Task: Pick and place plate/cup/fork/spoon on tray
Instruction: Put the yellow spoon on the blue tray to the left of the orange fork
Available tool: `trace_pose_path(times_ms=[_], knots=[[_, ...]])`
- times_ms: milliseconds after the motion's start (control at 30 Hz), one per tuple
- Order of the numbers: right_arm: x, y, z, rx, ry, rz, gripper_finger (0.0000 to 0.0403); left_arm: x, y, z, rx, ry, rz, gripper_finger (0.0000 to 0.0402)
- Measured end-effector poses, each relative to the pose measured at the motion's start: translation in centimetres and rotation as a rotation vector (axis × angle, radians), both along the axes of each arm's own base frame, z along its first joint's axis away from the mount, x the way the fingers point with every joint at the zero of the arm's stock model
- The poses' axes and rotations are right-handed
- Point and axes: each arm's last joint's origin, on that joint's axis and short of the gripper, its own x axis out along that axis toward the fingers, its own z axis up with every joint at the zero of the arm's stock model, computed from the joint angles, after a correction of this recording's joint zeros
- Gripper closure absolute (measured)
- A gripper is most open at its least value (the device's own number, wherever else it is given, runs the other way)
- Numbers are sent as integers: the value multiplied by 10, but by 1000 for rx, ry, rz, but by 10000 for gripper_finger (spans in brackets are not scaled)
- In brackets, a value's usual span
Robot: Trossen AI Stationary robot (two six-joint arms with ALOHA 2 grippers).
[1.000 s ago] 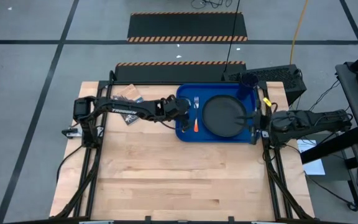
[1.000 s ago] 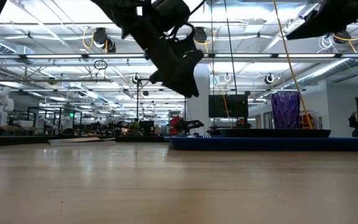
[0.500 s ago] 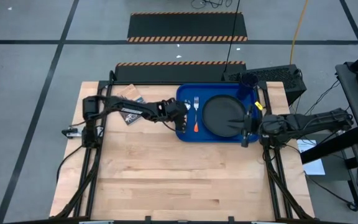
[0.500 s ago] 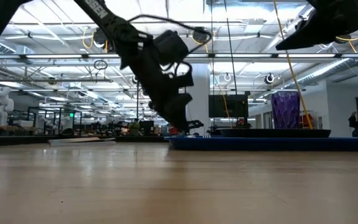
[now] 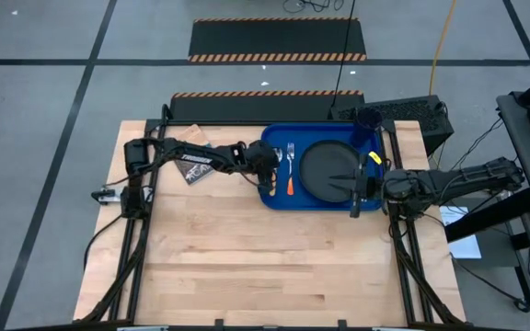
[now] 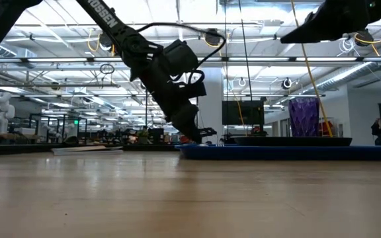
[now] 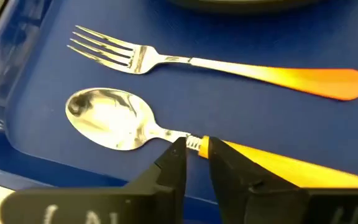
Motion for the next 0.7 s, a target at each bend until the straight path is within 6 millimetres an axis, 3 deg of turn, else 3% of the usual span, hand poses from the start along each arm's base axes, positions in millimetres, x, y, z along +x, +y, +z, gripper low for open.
trace_pose_path(times_ms=[300,700], knots=[[5,1,-4,-63,51,16,319,3,-1,-5,-17,-12,-86,395],[6,1,-5,-80,59,20,319,6,7,-21,-23,-7,-91,395]])
